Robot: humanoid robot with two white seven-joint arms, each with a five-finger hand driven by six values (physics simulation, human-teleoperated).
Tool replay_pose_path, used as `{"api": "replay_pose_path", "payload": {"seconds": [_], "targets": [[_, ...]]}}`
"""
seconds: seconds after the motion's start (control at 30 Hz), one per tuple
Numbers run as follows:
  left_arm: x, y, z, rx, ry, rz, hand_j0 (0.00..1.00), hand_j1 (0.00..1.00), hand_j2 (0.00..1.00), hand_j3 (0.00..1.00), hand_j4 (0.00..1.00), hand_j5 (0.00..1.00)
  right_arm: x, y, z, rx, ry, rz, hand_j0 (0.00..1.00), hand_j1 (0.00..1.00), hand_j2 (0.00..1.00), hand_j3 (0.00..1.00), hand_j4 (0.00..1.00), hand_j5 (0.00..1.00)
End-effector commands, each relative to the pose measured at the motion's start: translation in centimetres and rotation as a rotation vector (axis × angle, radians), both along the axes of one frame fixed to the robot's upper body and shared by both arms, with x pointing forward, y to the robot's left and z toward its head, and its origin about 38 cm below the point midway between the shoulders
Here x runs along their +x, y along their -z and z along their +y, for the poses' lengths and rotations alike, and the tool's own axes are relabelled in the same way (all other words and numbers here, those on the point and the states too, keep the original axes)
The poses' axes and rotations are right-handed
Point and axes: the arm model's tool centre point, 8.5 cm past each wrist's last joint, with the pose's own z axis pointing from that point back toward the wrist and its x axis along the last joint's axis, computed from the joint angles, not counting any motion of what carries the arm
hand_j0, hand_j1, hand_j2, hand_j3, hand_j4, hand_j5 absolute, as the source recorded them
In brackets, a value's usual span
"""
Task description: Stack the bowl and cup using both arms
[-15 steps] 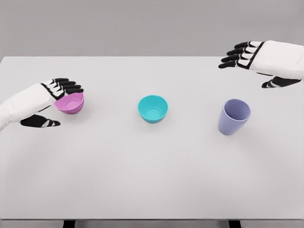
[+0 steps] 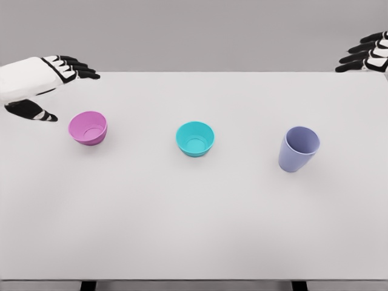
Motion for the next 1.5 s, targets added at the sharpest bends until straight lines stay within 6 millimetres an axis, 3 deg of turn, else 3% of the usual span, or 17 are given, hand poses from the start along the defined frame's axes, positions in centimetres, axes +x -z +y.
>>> {"api": "replay_pose_path", "payload": {"seconds": [0.0, 0.1, 0.2, 0.57, 1.1, 1.3, 1.47], "targets": [[0.6, 4.2, -1.2, 0.051, -0.079, 0.189, 1.00, 1.00, 1.00, 1.00, 1.00, 1.00, -0.3, -0.9, 0.2, 0.078, -0.019, 0.013, 1.00, 1.00, 1.00, 1.00, 1.00, 1.00], [2.9, 5.4, -2.4, 0.108, -0.070, 0.260, 1.00, 1.00, 1.00, 1.00, 1.00, 1.00, 1.0, 0.0, 3.2, 0.211, -0.118, -0.015, 1.00, 1.00, 1.00, 1.00, 1.00, 1.00], [4.3, 5.9, -2.9, 0.096, -0.060, 0.341, 1.00, 1.00, 1.00, 1.00, 1.00, 1.00, 1.2, 0.5, 3.8, 0.227, -0.133, -0.007, 1.00, 1.00, 1.00, 1.00, 1.00, 1.00], [4.8, 7.7, -2.1, 0.114, -0.093, 0.386, 1.00, 1.00, 1.00, 1.00, 1.00, 1.00, 1.4, 1.9, 3.9, 0.201, -0.129, 0.033, 1.00, 1.00, 1.00, 1.00, 1.00, 1.00], [5.5, 8.6, -2.5, 0.270, -0.097, 0.305, 1.00, 1.00, 1.00, 1.00, 1.00, 1.00, 1.5, 1.8, 3.8, 0.213, -0.126, 0.029, 1.00, 1.00, 1.00, 1.00, 1.00, 1.00], [6.0, 9.2, -3.1, 0.288, -0.095, 0.297, 1.00, 1.00, 1.00, 1.00, 1.00, 1.00, 2.0, 3.6, 4.2, 0.241, -0.129, 0.070, 1.00, 1.00, 1.00, 1.00, 1.00, 1.00], [6.3, 9.6, -3.2, 0.291, -0.100, 0.301, 1.00, 1.00, 1.00, 1.00, 1.00, 1.00, 2.2, 3.9, 4.7, 0.258, -0.142, 0.073, 1.00, 1.00, 1.00, 1.00, 1.00, 1.00]]}}
